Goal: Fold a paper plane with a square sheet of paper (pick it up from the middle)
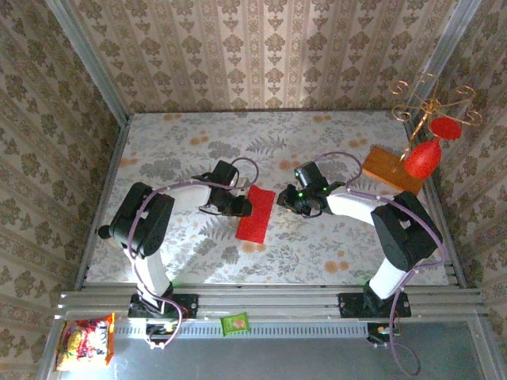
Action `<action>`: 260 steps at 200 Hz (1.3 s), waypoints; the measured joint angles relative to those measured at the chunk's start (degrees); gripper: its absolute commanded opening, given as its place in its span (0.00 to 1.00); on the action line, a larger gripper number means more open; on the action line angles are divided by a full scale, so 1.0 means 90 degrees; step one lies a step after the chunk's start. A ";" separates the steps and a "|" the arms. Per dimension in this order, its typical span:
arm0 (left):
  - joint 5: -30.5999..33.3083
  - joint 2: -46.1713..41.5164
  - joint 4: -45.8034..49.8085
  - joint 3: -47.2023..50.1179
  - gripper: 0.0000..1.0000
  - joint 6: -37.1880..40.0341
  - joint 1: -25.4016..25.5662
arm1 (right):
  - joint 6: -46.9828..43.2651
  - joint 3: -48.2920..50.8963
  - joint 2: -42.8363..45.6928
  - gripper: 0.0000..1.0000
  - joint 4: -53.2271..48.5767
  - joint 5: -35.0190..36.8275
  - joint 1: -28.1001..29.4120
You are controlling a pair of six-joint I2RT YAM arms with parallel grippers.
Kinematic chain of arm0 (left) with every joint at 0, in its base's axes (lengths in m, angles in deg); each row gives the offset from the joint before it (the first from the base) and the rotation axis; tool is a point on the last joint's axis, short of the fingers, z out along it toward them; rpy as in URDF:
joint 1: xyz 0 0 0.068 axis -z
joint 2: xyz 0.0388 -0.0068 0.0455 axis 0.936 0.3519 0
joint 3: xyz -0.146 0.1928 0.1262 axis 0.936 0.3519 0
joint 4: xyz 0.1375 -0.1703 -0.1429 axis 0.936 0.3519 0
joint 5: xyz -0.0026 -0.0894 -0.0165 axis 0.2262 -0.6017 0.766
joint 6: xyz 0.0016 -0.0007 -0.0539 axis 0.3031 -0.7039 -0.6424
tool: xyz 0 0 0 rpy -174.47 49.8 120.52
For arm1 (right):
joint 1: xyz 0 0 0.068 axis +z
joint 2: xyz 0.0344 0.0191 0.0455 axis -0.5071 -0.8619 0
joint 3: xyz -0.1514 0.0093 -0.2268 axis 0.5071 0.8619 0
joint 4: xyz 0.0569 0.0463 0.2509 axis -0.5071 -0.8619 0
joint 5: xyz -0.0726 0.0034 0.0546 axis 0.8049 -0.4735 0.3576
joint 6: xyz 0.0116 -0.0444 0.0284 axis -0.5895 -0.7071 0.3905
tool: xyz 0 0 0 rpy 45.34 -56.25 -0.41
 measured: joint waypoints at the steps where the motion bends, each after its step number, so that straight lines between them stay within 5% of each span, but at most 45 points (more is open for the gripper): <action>1: 0.0000 0.0002 0.0005 -0.0002 0.29 0.0007 0.0000 | 0.0000 0.0000 0.0000 0.24 0.0000 0.0000 0.0000; 260: 0.0185 0.0296 0.0622 -0.0466 0.31 0.0505 0.0087 | 0.0143 0.0243 0.0012 0.24 0.0172 0.0136 0.0044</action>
